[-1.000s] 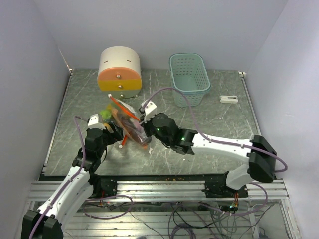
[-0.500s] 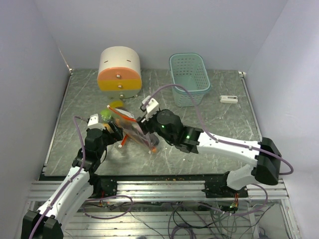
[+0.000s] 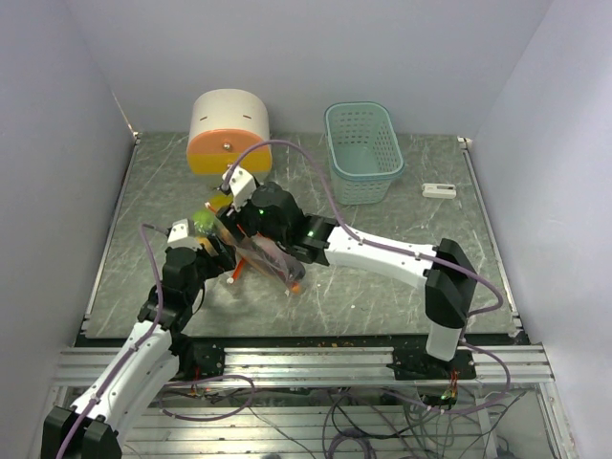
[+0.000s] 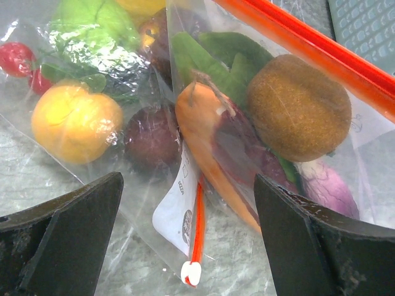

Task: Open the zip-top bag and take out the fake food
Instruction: Pick up the zipper food storage bag at the center of the board.

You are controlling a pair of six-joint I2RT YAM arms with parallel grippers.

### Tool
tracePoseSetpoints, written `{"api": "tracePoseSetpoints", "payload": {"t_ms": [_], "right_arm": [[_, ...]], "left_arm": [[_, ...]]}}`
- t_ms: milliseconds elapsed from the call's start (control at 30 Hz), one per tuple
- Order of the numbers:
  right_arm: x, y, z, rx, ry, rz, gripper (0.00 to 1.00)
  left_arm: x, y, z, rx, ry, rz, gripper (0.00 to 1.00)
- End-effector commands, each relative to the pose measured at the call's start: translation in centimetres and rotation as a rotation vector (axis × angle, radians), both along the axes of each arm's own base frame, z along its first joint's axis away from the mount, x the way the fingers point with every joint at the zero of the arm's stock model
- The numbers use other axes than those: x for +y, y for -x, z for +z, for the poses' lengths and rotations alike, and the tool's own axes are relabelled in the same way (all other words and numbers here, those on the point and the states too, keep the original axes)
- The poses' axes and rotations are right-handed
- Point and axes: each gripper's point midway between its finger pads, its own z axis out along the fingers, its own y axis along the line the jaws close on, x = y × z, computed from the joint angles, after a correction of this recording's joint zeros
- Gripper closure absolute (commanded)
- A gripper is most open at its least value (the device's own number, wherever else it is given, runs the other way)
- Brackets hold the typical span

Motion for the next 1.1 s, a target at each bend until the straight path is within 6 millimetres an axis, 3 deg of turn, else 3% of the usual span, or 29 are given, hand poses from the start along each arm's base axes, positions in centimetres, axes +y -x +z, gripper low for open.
{"api": "tracePoseSetpoints", "payload": {"t_ms": [0, 133, 267, 500, 633, 733, 867, 1067], "right_arm": [[0.1, -0.4, -2.7, 0.056, 0.034, 0.027, 0.38], [-0.3, -0.7, -4.8, 0.100, 0.046, 0.025, 0.43], [-0.6, -1.0, -5.8, 0.125, 0.041, 0.035, 0.56], [-1.1, -1.3, -5.4, 0.191, -0.045, 0.119, 0.85], [-1.7, -1.9, -4.8, 0.202, -0.073, 0.117, 0.87], [-1.9, -2.2, -4.9, 0.198, -0.047, 0.107, 1.00], [-2.5, -2.9, -4.7, 0.179, -0.032, 0.067, 1.00], [-5.3, -2.0, -0.9, 0.111, -0.075, 0.078, 1.00]], "left_arm": [[0.4, 0.2, -0.3, 0.002, 0.003, 0.021, 0.02], [0.3, 0.2, -0.3, 0.003, 0.002, 0.018, 0.02], [0.3, 0.2, -0.3, 0.005, 0.002, 0.016, 0.02], [0.3, 0.2, -0.4, 0.006, 0.001, 0.017, 0.03], [0.3, 0.1, -0.4, 0.007, 0.001, 0.016, 0.03], [0.3, 0.1, -0.5, 0.011, 0.000, 0.016, 0.03], [0.3, 0.1, -0.5, 0.012, 0.000, 0.020, 0.03], [1.1, 0.4, -0.2, 0.010, 0.004, 0.068, 0.03]]}}
